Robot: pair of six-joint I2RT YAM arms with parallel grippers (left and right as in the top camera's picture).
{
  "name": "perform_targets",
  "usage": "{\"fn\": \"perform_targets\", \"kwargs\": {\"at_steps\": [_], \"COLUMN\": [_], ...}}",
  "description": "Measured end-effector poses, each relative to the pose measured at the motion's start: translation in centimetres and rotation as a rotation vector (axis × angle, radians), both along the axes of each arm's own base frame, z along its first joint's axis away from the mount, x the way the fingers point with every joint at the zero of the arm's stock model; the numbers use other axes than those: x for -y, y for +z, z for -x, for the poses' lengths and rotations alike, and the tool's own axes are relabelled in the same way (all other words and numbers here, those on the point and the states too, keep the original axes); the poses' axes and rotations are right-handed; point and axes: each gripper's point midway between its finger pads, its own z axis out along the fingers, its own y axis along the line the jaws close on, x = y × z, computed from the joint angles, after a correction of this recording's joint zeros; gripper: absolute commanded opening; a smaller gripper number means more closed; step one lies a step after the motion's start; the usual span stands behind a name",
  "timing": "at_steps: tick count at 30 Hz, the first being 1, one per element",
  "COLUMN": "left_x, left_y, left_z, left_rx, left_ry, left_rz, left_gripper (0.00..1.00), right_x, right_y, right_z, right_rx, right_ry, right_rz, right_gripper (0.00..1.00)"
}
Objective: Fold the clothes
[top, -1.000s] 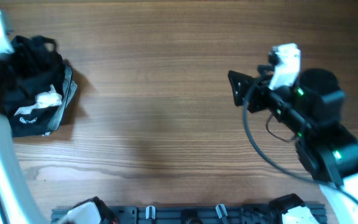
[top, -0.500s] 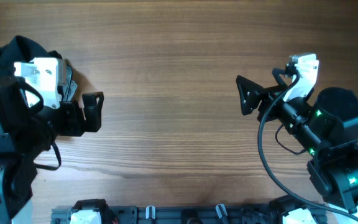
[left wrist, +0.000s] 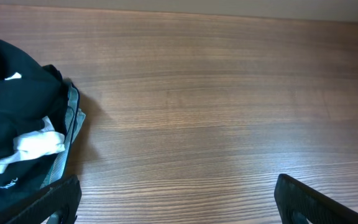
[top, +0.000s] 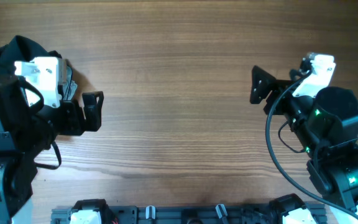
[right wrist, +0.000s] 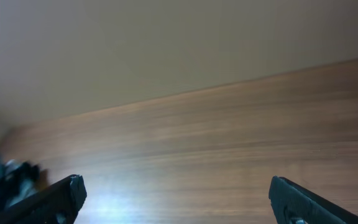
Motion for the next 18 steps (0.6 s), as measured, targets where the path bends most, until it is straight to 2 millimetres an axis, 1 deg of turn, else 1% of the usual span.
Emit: {"fn": "perform_targets", "kwargs": {"at_steps": [2, 4, 5, 7, 8, 9, 11, 12, 14, 15, 17, 18], "left_x": [0.0, 0.0, 0.0, -0.1, -0.1, -0.1, -0.1, -0.1, -0.1, -0.1, -0.1, -0.1], "left_y": [0.0, 0.0, 0.0, 0.0, 0.0, 0.0, 0.0, -0.1, -0.1, 0.0, 0.0, -0.1], "left_z": [0.0, 0.0, 0.0, 0.0, 0.0, 0.0, 0.0, 0.0, 0.0, 0.0, 0.0, 0.0], "left_rx": [0.000, 0.000, 0.000, 0.000, 0.000, 0.000, -0.001, -0.002, -0.002, 0.000, -0.001, -0.001], "left_ry": [0.000, 0.000, 0.000, 0.002, 0.003, 0.003, 0.003, 0.003, 0.003, 0.003, 0.003, 0.005], "left_rz": [-0.001, 0.000, -0.001, -0.002, -0.003, -0.003, -0.003, -0.003, -0.003, -0.003, -0.003, -0.004], "left_gripper": [1.00, 1.00, 1.00, 1.00, 1.00, 1.00, 1.00, 1.00, 1.00, 1.00, 1.00, 1.00], "right_x": [0.7, 1.4, 2.0, 4.2, 4.8, 5.4, 6.0, 6.4, 7.3, 7.6, 7.7, 7.7], "right_y": [0.4, 0.9, 1.0, -0.3, -0.6, -1.6, -3.2, -4.6, -8.1, -9.3, -11.1, -11.6], "right_z": [-0.3, -0.4, -0.4, 0.1, 0.3, 0.5, 0.9, 1.2, 2.4, 3.0, 4.2, 4.6], "right_rx": [0.030, 0.063, 0.089, 0.126, 0.139, 0.166, 0.200, 0.209, 0.211, 0.220, 0.251, 0.269], "right_ry": [-0.019, -0.031, -0.049, -0.109, -0.122, -0.130, -0.133, -0.140, -0.163, -0.171, -0.175, -0.176], "right_rz": [0.076, 0.121, 0.131, 0.148, 0.147, 0.144, 0.134, 0.132, 0.130, 0.129, 0.126, 0.124], "right_gripper": [1.00, 1.00, 1.00, 1.00, 1.00, 1.00, 1.00, 1.00, 1.00, 1.00, 1.00, 1.00]}}
